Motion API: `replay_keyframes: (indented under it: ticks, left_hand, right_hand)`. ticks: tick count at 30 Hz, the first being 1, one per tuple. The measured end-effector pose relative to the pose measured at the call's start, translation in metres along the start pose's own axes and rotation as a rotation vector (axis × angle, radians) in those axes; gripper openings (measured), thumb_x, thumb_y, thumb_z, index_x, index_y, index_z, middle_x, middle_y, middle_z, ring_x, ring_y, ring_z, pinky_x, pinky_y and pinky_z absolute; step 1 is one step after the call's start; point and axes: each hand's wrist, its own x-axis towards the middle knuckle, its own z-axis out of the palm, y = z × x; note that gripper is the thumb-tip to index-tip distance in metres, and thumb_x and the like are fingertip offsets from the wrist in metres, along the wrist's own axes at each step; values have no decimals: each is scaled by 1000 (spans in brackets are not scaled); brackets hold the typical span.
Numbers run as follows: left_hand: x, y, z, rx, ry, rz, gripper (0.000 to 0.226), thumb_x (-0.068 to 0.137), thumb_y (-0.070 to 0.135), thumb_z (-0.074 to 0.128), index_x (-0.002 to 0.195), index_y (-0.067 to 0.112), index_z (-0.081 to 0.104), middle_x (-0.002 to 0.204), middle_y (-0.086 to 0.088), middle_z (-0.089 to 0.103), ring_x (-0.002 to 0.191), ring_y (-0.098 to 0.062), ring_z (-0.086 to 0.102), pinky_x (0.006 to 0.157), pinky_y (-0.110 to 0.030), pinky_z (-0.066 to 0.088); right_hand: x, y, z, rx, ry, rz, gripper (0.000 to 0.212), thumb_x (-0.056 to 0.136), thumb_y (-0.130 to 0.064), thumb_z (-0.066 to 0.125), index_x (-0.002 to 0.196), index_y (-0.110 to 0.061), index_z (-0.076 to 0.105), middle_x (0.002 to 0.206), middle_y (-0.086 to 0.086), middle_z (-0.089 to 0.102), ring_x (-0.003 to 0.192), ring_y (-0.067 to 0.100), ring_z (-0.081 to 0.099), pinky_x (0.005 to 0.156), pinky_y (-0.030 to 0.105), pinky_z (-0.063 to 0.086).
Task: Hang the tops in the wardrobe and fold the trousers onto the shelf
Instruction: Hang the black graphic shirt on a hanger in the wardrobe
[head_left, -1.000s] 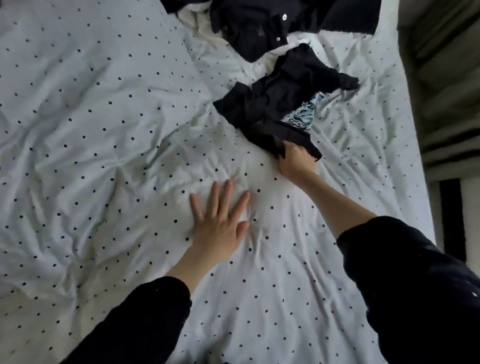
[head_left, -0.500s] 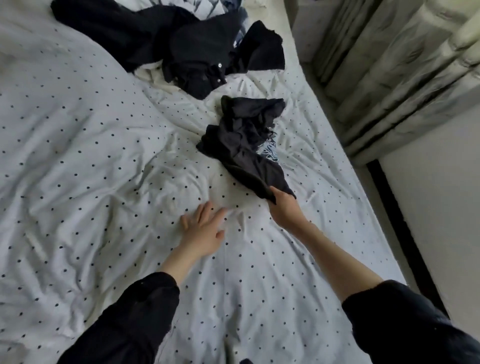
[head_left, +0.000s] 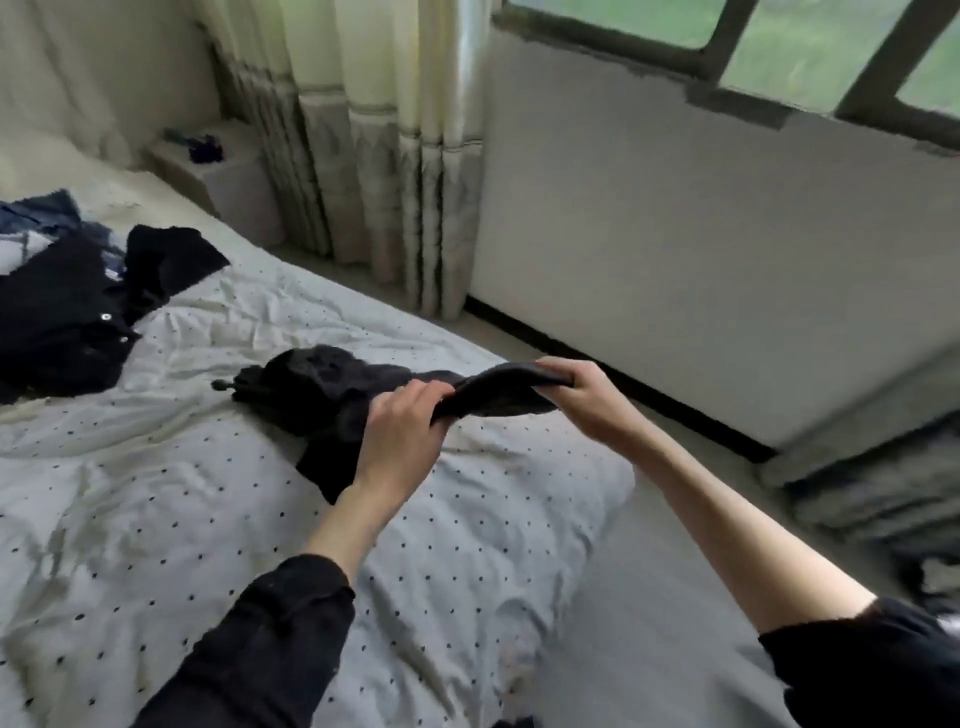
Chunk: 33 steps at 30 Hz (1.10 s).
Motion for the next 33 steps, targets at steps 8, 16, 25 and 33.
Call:
replay_keyframes:
  ticks: [8, 16, 25, 33]
  left_hand:
    - [20, 219, 51, -263, -191, 311, 15, 87, 23, 64, 95, 11, 68, 90, -10, 72, 87, -35, 64, 71, -36, 43]
    - [-32, 379, 106, -476, -433, 475, 6, 88, 15, 58, 85, 13, 62, 69, -6, 64, 70, -33, 57, 63, -35, 44]
    - [-84, 534, 149, -619, -593, 799, 13, 94, 18, 49, 98, 11, 60, 78, -6, 59, 79, -33, 56, 70, -37, 43]
    - [-94, 611, 187, -550, -581, 1072, 17, 92, 22, 55, 98, 11, 66, 93, -8, 67, 91, -32, 59, 75, -36, 43]
  right_hand:
    - [-181, 55, -166, 12, 542, 161, 37, 89, 9, 51, 63, -17, 50, 43, -17, 44, 43, -5, 39, 46, 10, 29]
    - [-369, 94, -251, -106, 774, 491, 21, 90, -5, 53, 72, 6, 54, 60, 4, 44, 56, 14, 39, 54, 27, 31]
    - [-533, 101, -295, -237, 1145, 768, 14, 89, -25, 65, 78, -19, 71, 53, -22, 53, 51, -9, 47, 51, 7, 34]
    - [-587, 97, -322, -329, 1206, 1206, 34, 81, -35, 72, 59, -14, 58, 55, -3, 50, 52, 7, 46, 44, 14, 32]
